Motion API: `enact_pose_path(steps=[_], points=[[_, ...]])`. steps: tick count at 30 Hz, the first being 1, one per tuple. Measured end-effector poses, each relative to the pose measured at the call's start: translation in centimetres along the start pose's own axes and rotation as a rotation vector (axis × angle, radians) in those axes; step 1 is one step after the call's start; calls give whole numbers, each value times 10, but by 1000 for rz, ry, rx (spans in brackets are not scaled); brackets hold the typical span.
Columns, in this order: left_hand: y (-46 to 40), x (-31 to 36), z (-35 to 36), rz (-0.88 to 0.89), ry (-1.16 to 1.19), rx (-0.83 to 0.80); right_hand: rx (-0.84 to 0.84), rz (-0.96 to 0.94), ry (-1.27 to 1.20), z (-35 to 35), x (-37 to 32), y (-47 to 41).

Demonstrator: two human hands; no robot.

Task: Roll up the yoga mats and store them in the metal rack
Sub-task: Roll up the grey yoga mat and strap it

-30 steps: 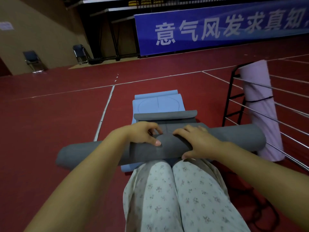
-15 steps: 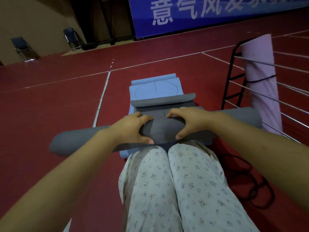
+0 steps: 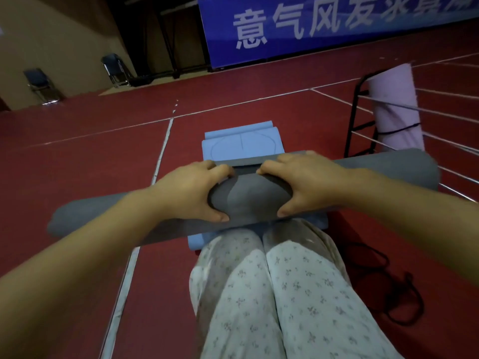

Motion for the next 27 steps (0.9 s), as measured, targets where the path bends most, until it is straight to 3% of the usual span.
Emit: enact_pose_path(steps=[5, 9, 14, 22, 25, 27], points=[[61, 39, -33, 74, -79, -14, -7, -95, 56, -32, -54, 53], [101, 60, -21, 115, -78, 51, -12, -121, -11, -13, -78, 87], [97, 67, 46, 27, 83, -274, -188, -97, -187, 48, -81, 87], [66, 39, 56, -91, 416, -489, -360, -68, -509, 53, -57, 57], [59, 25, 63, -128, 560, -580, -353, -27, -425, 51, -52, 57], [53, 17, 68, -153, 630, -643, -233, -43, -287, 40, -55, 60]])
Point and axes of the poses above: each hand's wrist, its own y-axis away from the middle knuckle, its own z-axis out of the palm, x = y × z, the point moved 8 cm from there along -y, towards the middle knuckle, and after that the axes turned 5 degrees about -z, right-handed, at the moved point
